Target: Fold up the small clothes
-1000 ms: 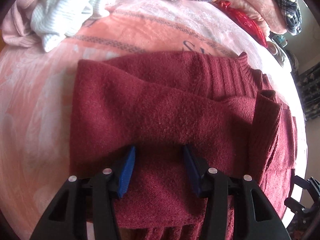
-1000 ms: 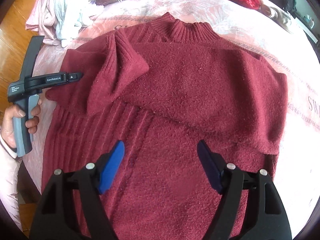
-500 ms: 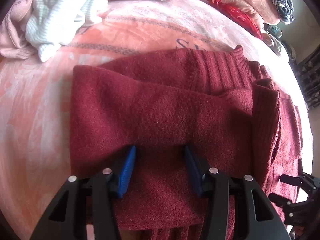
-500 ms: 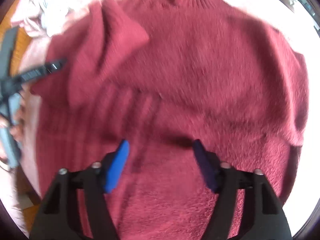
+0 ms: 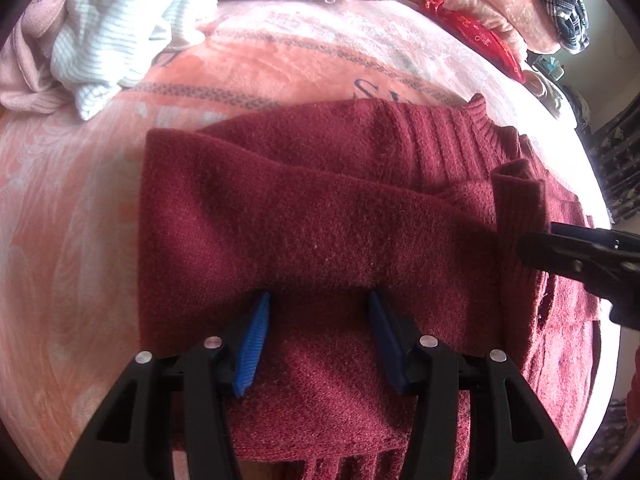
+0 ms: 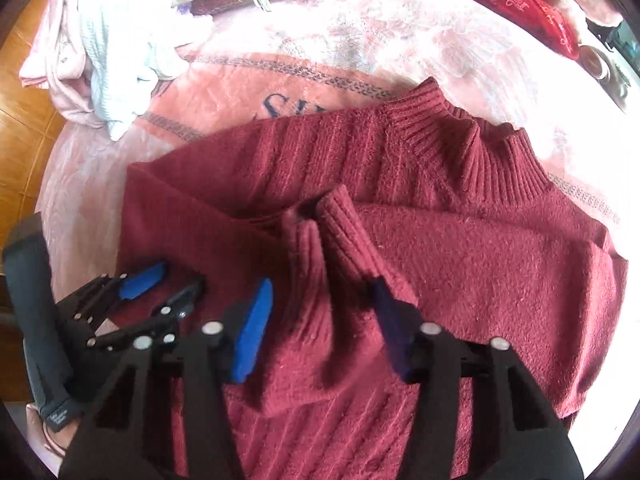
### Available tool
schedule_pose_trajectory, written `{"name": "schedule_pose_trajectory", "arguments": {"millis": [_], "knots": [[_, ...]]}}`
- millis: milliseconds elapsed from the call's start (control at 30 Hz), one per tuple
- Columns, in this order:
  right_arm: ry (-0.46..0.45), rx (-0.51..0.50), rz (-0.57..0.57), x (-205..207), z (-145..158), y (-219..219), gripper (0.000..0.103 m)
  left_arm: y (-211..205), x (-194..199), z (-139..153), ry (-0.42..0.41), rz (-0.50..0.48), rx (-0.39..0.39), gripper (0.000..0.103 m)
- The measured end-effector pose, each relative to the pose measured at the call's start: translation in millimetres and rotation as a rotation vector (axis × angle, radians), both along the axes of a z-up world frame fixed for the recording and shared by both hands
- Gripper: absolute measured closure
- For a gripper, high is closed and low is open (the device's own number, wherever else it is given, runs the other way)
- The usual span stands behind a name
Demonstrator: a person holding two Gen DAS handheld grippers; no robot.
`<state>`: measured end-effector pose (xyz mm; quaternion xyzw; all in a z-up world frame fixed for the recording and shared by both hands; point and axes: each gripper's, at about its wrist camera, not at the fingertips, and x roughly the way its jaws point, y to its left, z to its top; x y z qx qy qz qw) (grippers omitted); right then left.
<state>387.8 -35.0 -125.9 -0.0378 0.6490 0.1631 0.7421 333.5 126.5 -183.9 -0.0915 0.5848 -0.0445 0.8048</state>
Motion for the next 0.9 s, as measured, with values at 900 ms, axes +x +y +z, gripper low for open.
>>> {"name": "schedule_pose_trajectory", "arguments": {"millis": [900], "knots": [[-0.018,0.200,-0.176,-100,-15,-175,0.048,-6,-14,26,-0.024,0.062,0.028,0.028]]}}
